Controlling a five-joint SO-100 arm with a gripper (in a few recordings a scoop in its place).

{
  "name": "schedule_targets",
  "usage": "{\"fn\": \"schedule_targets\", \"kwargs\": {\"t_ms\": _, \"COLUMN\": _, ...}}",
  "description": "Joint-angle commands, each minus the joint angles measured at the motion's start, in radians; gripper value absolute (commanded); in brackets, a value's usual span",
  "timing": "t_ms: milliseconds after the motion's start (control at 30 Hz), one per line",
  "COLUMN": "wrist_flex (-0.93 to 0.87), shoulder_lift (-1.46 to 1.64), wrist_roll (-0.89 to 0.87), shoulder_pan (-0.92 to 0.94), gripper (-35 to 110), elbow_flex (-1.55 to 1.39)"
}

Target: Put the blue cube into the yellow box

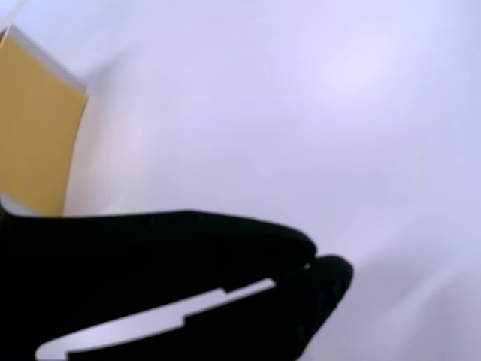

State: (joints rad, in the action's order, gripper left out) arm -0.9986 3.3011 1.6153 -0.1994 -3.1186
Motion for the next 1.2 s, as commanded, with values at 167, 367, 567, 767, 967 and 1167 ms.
{"fn": "schedule_targets", "kwargs": {"t_ms": 167, "wrist_flex": -0.353, "shoulder_lift": 0.043, "wrist_roll": -0.067, "shoulder_pan": 0.048, "gripper": 0, "elbow_flex": -0.028}}
{"fn": "schedule_targets", "kwargs": {"t_ms": 367, "wrist_flex": -0.35, "shoulder_lift": 0.043, "wrist_roll": -0.083, "shoulder_pan": 0.066, "gripper": 0, "elbow_flex": -0.028}}
{"fn": "schedule_targets", "kwargs": {"t_ms": 567, "wrist_flex": -0.35, "shoulder_lift": 0.043, "wrist_roll": -0.084, "shoulder_pan": 0.064, "gripper": 0, "elbow_flex": -0.028}}
{"fn": "schedule_targets", "kwargs": {"t_ms": 767, "wrist_flex": -0.35, "shoulder_lift": 0.04, "wrist_roll": -0.077, "shoulder_pan": 0.052, "gripper": 0, "elbow_flex": -0.028}}
{"fn": "schedule_targets", "kwargs": {"t_ms": 967, "wrist_flex": -0.35, "shoulder_lift": 0.04, "wrist_roll": -0.077, "shoulder_pan": 0.052, "gripper": 0, "elbow_flex": -0.028}}
{"fn": "schedule_targets", "kwargs": {"t_ms": 1167, "wrist_flex": -0.35, "shoulder_lift": 0.04, "wrist_roll": -0.077, "shoulder_pan": 0.052, "gripper": 0, "elbow_flex": -0.028}}
